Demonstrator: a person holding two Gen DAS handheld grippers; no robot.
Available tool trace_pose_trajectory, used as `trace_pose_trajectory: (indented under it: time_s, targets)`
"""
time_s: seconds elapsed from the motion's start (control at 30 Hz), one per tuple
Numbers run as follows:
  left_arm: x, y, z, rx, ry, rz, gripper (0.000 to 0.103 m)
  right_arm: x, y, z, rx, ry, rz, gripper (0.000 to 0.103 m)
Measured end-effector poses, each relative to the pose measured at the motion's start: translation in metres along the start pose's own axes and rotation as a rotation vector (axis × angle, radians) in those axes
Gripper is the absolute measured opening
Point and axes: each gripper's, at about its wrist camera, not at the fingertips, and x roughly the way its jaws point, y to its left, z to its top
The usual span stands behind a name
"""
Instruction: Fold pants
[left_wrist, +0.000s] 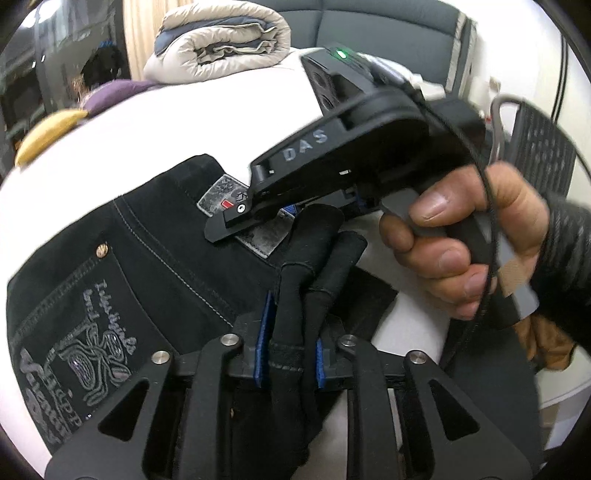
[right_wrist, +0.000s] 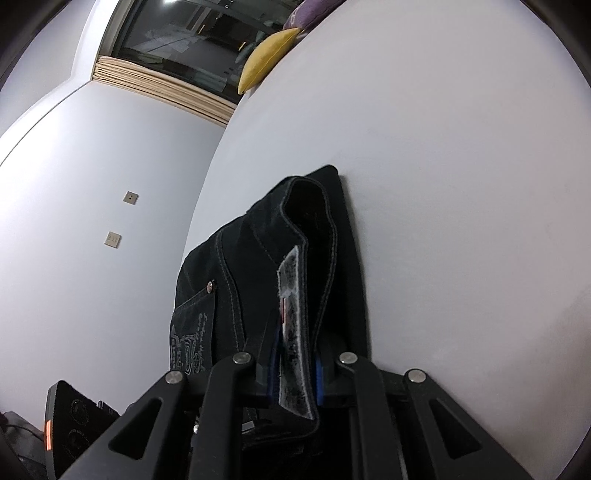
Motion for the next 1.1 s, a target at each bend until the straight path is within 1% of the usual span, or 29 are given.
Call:
trace_pose_trajectory:
  time_s: [0.03, 0.07, 0.1, 0.13, 0.2, 0.27, 0.3, 0.33, 0.37, 0.4, 0.47, 0.5, 0.53, 0.57, 0.6, 0.63, 0.67, 0.7, 0.73, 0.77, 0.8, 0.83, 0.87, 0.9, 1.0, 1.03, 1.1]
  targets:
    - [-0.004, 0.004, 0.001, -0.025, 0.003, -0.03, 0.037, 0.0, -0.002, 0.0, 0.008, -0.002, 0.016, 0.014]
    - [-0.011, 0.009, 0.001, -0.057, 0.005, -0.067, 0.065, -0.001, -0.001, 0.0, 0.013, -0.002, 0.027, 0.015]
    - [-0.019, 0.013, -0.001, -0.087, -0.007, -0.098, 0.077, -0.002, -0.001, 0.001, 0.017, -0.003, 0.029, 0.018]
    - [-0.028, 0.017, -0.003, -0.113, -0.023, -0.122, 0.087, -0.004, 0.0, 0.002, 0.026, -0.006, 0.028, 0.02]
    - [-0.05, 0.026, -0.009, -0.155, -0.038, -0.167, 0.088, -0.012, 0.006, 0.004, 0.032, -0.034, -0.007, 0.032]
    - [-0.071, 0.039, -0.017, -0.197, -0.053, -0.188, 0.088, -0.028, 0.01, 0.006, 0.035, -0.086, -0.057, 0.037]
    - [-0.079, 0.047, -0.02, -0.226, -0.067, -0.189, 0.088, -0.039, 0.014, 0.007, 0.039, -0.12, -0.102, 0.04]
    - [-0.091, 0.06, -0.022, -0.268, -0.09, -0.187, 0.088, -0.048, 0.021, 0.006, 0.03, -0.145, -0.139, 0.039]
    - [-0.102, 0.077, -0.023, -0.306, -0.12, -0.176, 0.088, -0.056, 0.031, 0.005, 0.001, -0.156, -0.142, 0.039]
    - [-0.109, 0.089, -0.024, -0.327, -0.144, -0.151, 0.088, -0.06, 0.04, 0.003, -0.026, -0.158, -0.132, 0.035]
    - [-0.114, 0.114, -0.02, -0.351, -0.171, -0.086, 0.088, -0.061, 0.071, -0.008, -0.123, -0.142, -0.113, 0.03]
    - [-0.113, 0.134, -0.017, -0.376, -0.187, -0.053, 0.087, -0.058, 0.08, -0.013, -0.152, -0.128, -0.106, 0.028]
    - [-0.11, 0.149, -0.014, -0.394, -0.198, -0.037, 0.083, -0.053, 0.088, -0.018, -0.176, -0.109, -0.097, 0.026]
    - [-0.106, 0.161, -0.01, -0.4, -0.195, -0.016, 0.075, -0.043, 0.095, -0.023, -0.203, -0.08, -0.096, 0.022]
    - [-0.095, 0.178, -0.006, -0.403, -0.169, 0.034, 0.069, -0.035, 0.096, -0.026, -0.212, -0.064, -0.11, 0.019]
    - [-0.084, 0.19, -0.006, -0.419, -0.137, 0.052, 0.059, -0.029, 0.094, -0.027, -0.209, -0.052, -0.124, 0.018]
    - [-0.075, 0.198, -0.007, -0.437, -0.104, 0.046, 0.048, -0.02, 0.088, -0.029, -0.184, -0.03, -0.14, 0.016]
    - [-0.064, 0.206, -0.012, -0.454, -0.064, 0.042, 0.044, -0.013, 0.081, -0.031, -0.167, -0.014, -0.162, 0.014]
    - [-0.058, 0.208, -0.018, -0.448, -0.046, 0.054, 0.039, -0.008, 0.073, -0.032, -0.157, -0.001, -0.203, 0.012]
    - [-0.056, 0.208, -0.025, -0.429, -0.043, 0.071, 0.039, -0.004, 0.065, -0.034, -0.144, 0.007, -0.227, 0.0]
    - [-0.057, 0.203, -0.031, -0.406, -0.046, 0.093, 0.039, -0.004, 0.057, -0.036, -0.122, 0.004, -0.223, 0.0]
    - [-0.061, 0.199, -0.034, -0.391, -0.048, 0.108, 0.039, -0.008, 0.05, -0.039, -0.093, -0.008, -0.186, 0.0]
    - [-0.065, 0.192, -0.039, -0.377, -0.048, 0.114, 0.039, -0.011, 0.047, -0.041, -0.087, -0.015, -0.178, 0.0]
    - [-0.069, 0.181, -0.048, -0.346, -0.045, 0.131, 0.039, -0.013, 0.048, -0.044, -0.095, -0.02, -0.179, 0.0]
    - [-0.079, 0.15, -0.063, -0.206, -0.045, 0.251, 0.04, -0.019, 0.054, -0.057, -0.137, -0.033, -0.2, 0.0]
    - [-0.083, 0.142, -0.07, -0.173, -0.051, 0.284, 0.041, -0.022, 0.057, -0.063, -0.154, -0.045, -0.206, 0.0]
    - [-0.087, 0.132, -0.081, -0.151, -0.057, 0.308, 0.042, -0.028, 0.059, -0.071, -0.169, -0.066, -0.211, 0.0]
